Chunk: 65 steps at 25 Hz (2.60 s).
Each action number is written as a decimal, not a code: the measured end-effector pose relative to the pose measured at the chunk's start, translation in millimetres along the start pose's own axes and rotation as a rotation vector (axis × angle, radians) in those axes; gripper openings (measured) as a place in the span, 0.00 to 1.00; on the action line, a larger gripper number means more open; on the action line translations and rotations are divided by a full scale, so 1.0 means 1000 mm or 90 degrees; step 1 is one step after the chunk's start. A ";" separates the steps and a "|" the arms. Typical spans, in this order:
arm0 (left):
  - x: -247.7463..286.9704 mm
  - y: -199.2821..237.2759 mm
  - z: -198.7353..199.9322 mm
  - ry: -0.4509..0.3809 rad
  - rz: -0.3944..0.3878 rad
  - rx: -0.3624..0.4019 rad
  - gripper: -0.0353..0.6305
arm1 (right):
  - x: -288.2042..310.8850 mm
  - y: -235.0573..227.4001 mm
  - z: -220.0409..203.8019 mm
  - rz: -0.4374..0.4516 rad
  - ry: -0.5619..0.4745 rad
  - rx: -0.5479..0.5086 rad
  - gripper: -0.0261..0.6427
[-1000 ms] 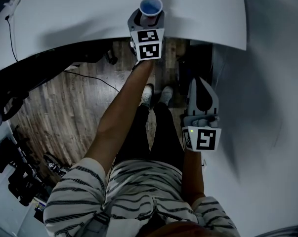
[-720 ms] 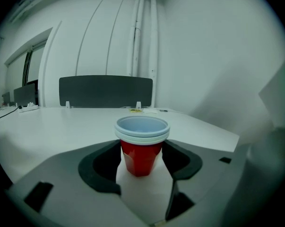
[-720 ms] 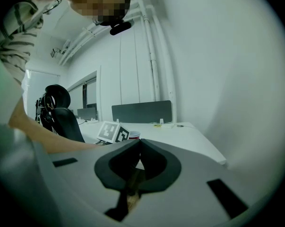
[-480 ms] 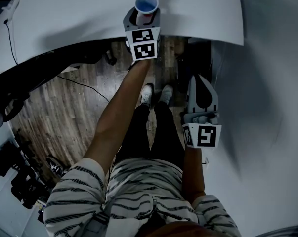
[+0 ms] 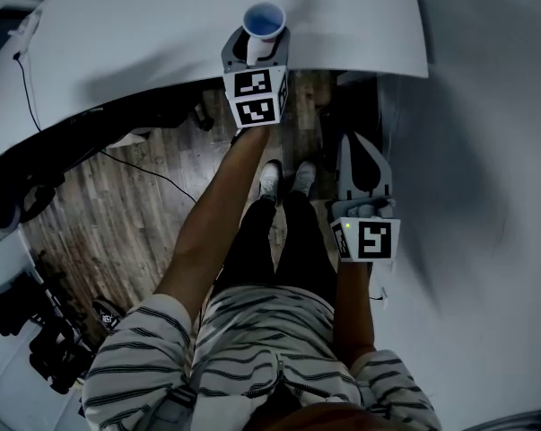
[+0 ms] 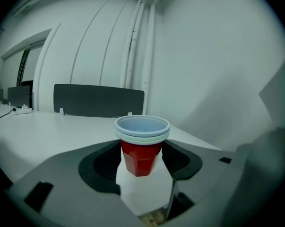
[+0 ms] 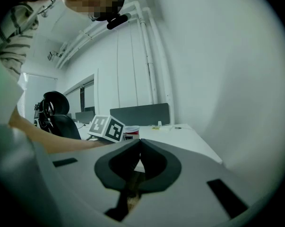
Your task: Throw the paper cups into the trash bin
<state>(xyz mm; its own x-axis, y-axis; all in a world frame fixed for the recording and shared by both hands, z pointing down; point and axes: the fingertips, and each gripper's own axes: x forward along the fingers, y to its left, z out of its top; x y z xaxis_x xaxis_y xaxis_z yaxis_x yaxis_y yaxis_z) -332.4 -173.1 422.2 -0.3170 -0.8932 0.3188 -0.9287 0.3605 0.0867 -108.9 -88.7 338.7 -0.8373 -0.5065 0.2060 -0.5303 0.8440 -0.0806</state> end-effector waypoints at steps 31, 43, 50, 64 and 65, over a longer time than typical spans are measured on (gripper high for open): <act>-0.131 -0.117 0.094 -0.051 -0.172 0.054 0.49 | -0.076 -0.047 0.081 -0.139 -0.054 0.013 0.05; -0.176 -0.167 0.121 -0.076 -0.238 0.081 0.49 | -0.117 -0.063 0.097 -0.184 -0.075 0.016 0.05; -0.206 -0.200 0.125 -0.086 -0.288 0.105 0.49 | -0.145 -0.070 0.105 -0.215 -0.092 0.014 0.05; -0.236 -0.275 0.114 -0.078 -0.408 0.134 0.49 | -0.204 -0.094 0.104 -0.305 -0.104 0.016 0.05; -0.237 -0.280 0.112 -0.076 -0.415 0.136 0.49 | -0.207 -0.096 0.104 -0.310 -0.104 0.017 0.05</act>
<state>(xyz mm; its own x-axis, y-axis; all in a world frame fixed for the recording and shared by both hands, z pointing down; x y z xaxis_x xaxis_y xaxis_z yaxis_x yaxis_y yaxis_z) -18.5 -92.6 216.6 0.3106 -0.9373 0.1578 -0.9504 -0.3094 0.0330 101.4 -83.1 202.7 -0.5016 -0.8621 0.0715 -0.8651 0.5001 -0.0382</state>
